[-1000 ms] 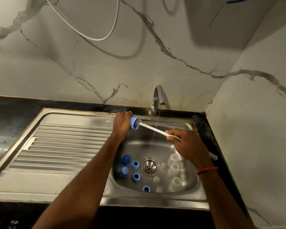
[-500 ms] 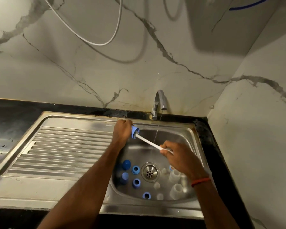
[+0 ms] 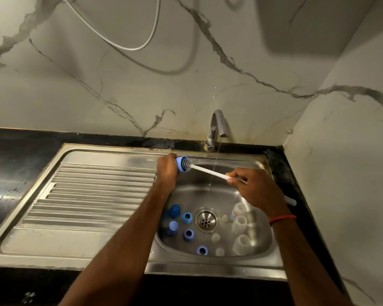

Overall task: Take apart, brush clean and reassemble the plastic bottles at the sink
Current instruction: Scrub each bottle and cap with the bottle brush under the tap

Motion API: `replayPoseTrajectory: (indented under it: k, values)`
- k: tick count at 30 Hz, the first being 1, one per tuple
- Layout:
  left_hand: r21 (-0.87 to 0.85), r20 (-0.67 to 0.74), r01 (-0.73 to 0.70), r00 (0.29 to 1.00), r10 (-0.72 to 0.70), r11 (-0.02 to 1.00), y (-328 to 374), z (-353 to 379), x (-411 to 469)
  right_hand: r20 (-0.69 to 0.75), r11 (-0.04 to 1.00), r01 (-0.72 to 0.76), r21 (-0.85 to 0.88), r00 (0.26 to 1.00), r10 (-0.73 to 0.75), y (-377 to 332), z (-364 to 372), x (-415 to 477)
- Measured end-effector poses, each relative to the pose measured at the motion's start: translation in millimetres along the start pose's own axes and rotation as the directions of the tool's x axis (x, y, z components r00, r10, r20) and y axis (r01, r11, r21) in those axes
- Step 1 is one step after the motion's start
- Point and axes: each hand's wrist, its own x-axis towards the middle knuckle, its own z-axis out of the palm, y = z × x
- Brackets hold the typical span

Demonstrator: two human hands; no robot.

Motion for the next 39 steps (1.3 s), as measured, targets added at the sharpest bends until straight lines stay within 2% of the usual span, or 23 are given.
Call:
replayPoseTrajectory:
  k: [2, 5, 7, 10, 14, 19, 23, 27, 32, 35, 39]
  values:
    - [0.004, -0.014, -0.029, 0.999, 0.030, 1.000, 2.7, 1.6, 3.2, -0.044, 1.000, 0.000, -0.024, 0.999, -0.001, 0.0, 6.0, 0.4]
    - [-0.085, -0.044, 0.015, 0.999, -0.018, 0.996, -1.1, -2.4, 0.8, 0.045, 0.999, -0.020, 0.041, 0.999, 0.018, -0.1, 17.9, -8.8]
    - [-0.209, 0.000, 0.100, 0.995, -0.103, 0.973, -8.5, -9.5, 2.8, 0.058, 0.995, -0.043, 0.091, 0.998, 0.038, 6.9, 14.7, -14.6]
    - [-0.416, 0.082, 0.190, 0.982, -0.171, 0.889, -9.8, -18.4, 3.7, -0.061, 0.987, -0.082, 0.135, 0.994, 0.091, 16.2, 4.0, -15.6]
    - [-0.571, 0.225, 0.211, 0.970, -0.096, 0.793, -2.5, -17.1, -4.6, -0.101, 0.986, -0.061, 0.155, 0.992, 0.077, 10.9, 3.4, -7.4]
    - [-0.596, 0.396, 0.264, 0.918, -0.009, 0.758, 4.5, -1.4, -15.0, -0.086, 0.972, -0.032, 0.233, 0.995, 0.054, 0.4, 13.9, -1.1]
    - [-0.626, 0.461, 0.259, 0.884, 0.081, 0.736, 1.7, 4.6, -17.4, -0.064, 0.950, -0.069, 0.304, 0.994, 0.092, -3.6, 28.0, -1.5]
    - [-0.662, 0.375, 0.237, 0.926, 0.040, 0.712, -0.8, 11.7, -21.3, -0.100, 0.966, -0.029, 0.256, 0.993, 0.056, -11.4, 40.9, -6.1]
    - [-0.582, 0.207, 0.143, 0.978, -0.024, 0.801, -0.5, 11.3, -23.2, -0.109, 0.965, 0.047, 0.257, 0.994, -0.020, -9.6, 53.9, -19.6]
    - [-0.548, 0.215, 0.175, 0.975, -0.065, 0.818, -6.5, 13.1, -26.5, -0.159, 0.968, 0.050, 0.246, 0.987, -0.011, -8.0, 55.8, -24.5]
    - [-0.546, 0.304, 0.225, 0.951, -0.060, 0.807, -9.9, 16.7, -27.9, -0.254, 0.974, 0.013, 0.227, 0.966, 0.046, -9.0, 59.8, -22.5]
